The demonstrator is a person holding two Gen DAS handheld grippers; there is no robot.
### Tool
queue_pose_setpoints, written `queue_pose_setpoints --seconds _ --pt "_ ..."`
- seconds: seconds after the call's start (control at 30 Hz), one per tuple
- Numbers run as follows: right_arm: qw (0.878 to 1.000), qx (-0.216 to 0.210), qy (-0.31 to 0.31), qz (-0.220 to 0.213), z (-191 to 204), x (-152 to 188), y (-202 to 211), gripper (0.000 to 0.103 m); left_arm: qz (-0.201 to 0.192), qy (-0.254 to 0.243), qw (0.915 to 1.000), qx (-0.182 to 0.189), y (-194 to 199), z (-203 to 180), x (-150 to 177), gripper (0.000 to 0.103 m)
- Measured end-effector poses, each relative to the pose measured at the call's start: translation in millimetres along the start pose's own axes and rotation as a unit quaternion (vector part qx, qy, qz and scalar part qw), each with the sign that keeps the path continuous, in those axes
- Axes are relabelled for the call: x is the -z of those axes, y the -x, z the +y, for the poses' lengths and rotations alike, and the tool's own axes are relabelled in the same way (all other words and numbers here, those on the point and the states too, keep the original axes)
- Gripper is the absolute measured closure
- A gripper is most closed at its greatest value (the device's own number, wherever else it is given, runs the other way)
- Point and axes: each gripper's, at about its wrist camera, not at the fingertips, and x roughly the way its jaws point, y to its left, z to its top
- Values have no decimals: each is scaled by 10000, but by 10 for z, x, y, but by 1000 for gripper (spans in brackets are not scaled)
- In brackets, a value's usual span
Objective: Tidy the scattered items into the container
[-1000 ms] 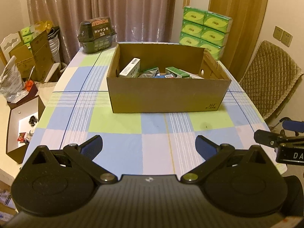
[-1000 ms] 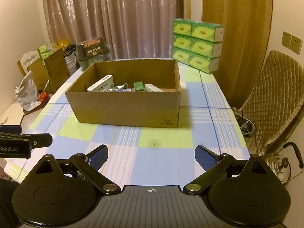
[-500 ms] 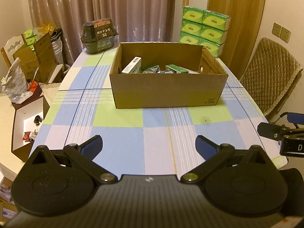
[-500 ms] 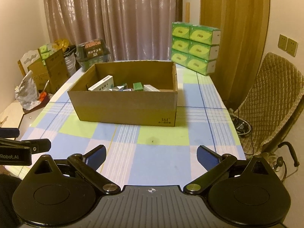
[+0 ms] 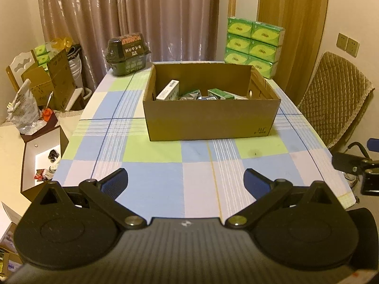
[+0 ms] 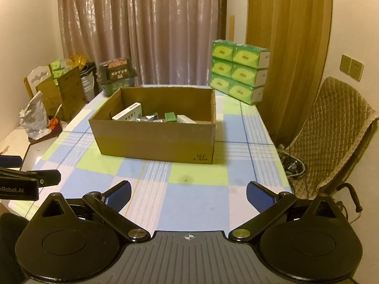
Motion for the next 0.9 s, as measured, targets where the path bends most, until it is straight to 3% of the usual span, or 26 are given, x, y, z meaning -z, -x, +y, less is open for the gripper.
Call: queue_pose_setpoints --seconds 0.9 --pt "9998 -101 -20 -190 97 61 205 2 -101 17 9999 -73 252 38 125 1"
